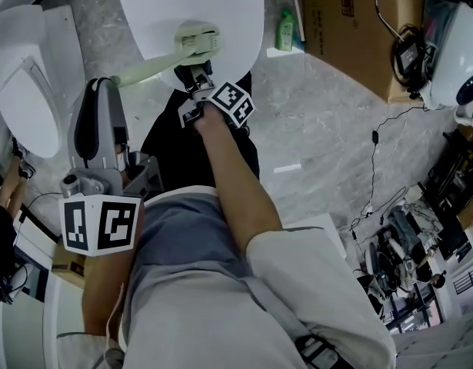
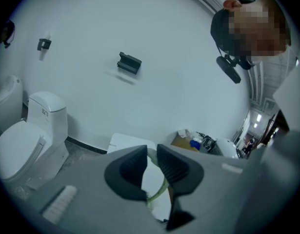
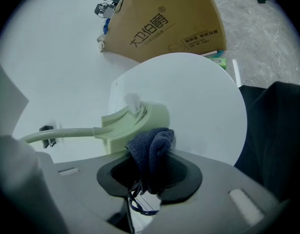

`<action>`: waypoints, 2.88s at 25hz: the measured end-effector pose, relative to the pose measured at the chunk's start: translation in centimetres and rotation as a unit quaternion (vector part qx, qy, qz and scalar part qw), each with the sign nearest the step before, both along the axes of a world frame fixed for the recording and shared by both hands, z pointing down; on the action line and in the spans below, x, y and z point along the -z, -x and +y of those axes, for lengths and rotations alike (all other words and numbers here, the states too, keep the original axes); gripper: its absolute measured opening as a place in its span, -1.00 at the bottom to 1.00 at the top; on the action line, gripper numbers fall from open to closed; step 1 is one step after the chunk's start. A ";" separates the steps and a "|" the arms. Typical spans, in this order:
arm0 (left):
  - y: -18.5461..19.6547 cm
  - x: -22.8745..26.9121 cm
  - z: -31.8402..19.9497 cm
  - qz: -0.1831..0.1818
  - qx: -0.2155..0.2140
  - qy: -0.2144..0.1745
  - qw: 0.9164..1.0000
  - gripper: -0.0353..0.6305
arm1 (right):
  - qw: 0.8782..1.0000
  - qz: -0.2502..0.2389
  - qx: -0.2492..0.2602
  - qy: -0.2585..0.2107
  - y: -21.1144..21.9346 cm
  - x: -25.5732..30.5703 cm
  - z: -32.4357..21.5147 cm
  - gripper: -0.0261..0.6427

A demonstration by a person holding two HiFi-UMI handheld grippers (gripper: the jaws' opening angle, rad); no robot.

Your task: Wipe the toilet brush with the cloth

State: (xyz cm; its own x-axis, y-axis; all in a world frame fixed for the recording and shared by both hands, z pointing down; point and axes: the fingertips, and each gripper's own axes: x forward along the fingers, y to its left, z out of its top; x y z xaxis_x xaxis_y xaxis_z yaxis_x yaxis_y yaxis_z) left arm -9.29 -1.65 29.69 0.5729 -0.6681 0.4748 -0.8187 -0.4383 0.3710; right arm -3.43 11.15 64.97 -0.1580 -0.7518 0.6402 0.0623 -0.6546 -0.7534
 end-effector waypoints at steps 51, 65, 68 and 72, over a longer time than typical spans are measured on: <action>-0.6 0.1 -2.1 0.011 0.001 -0.004 1.000 -0.89 | 0.987 -0.014 0.140 -0.082 5.9 6.1 -7.6 -0.61; -0.6 0.4 -2.0 0.011 0.008 -0.005 1.000 -0.89 | 0.961 0.005 0.256 -0.103 4.8 8.3 -6.2 -0.61; -0.6 0.4 -2.0 0.010 0.011 -0.005 1.000 -0.89 | 0.957 0.003 0.271 -0.102 4.7 8.5 -5.8 -0.61; -0.7 0.5 -2.0 0.010 0.014 -0.007 1.000 -0.89 | 0.951 0.013 0.292 -0.101 4.6 8.9 -5.4 -0.61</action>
State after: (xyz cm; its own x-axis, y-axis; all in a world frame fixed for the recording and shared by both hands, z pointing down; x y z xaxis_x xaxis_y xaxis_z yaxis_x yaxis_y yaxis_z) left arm -8.62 -3.61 29.16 0.5634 -0.6901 0.4542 -0.8231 -0.4214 0.3808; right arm -8.05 5.74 56.12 -0.5725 -0.6485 0.5016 -0.2879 -0.4138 -0.8636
